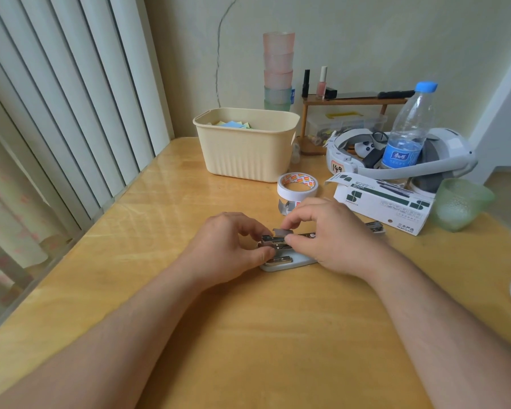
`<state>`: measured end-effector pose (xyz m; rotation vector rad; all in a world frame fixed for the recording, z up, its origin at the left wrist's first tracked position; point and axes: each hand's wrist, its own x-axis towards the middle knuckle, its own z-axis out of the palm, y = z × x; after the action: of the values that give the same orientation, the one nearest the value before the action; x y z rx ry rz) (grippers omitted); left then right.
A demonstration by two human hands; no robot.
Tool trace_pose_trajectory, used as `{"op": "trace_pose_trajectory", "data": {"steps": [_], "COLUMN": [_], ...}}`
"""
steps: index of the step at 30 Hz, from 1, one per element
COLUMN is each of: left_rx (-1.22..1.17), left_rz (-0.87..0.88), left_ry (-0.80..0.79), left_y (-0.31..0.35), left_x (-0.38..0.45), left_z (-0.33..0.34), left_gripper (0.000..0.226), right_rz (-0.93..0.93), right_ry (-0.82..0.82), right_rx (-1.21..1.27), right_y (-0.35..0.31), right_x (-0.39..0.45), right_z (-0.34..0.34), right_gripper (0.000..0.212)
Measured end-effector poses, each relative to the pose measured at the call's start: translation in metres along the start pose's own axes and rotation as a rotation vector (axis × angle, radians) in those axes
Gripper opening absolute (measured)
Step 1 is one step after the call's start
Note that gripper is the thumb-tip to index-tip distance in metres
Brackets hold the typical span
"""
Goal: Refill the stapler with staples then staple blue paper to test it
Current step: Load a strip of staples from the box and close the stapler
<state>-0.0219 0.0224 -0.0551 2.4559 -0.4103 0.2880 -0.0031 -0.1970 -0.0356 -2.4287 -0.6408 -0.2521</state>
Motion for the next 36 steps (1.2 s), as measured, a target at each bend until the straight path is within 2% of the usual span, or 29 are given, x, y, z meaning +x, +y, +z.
{"op": "trace_pose_trajectory", "data": {"steps": [10, 18, 29, 36], "left_rx": [-0.039, -0.029, -0.029, -0.021], "left_rz": [-0.017, -0.008, 0.002, 0.016], "left_ry": [-0.019, -0.023, -0.026, -0.030], "left_y": [0.0004, 0.0004, 0.0008, -0.0001], "left_x": [-0.0002, -0.0003, -0.0008, -0.0016], "left_z": [-0.0003, -0.0002, -0.0008, -0.0006], "left_gripper": [0.016, 0.017, 0.016, 0.027], "right_rz": [0.002, 0.030, 0.151, 0.140], "right_ry": [-0.053, -0.096, -0.093, -0.090], "right_rx": [-0.067, -0.027, 0.043, -0.038], "right_y": [-0.0024, -0.0023, -0.0025, -0.0021], "right_x": [0.0005, 0.0030, 0.0036, 0.0037], "right_z": [0.0029, -0.0011, 0.0001, -0.0002], "right_gripper": [0.009, 0.006, 0.008, 0.006]}}
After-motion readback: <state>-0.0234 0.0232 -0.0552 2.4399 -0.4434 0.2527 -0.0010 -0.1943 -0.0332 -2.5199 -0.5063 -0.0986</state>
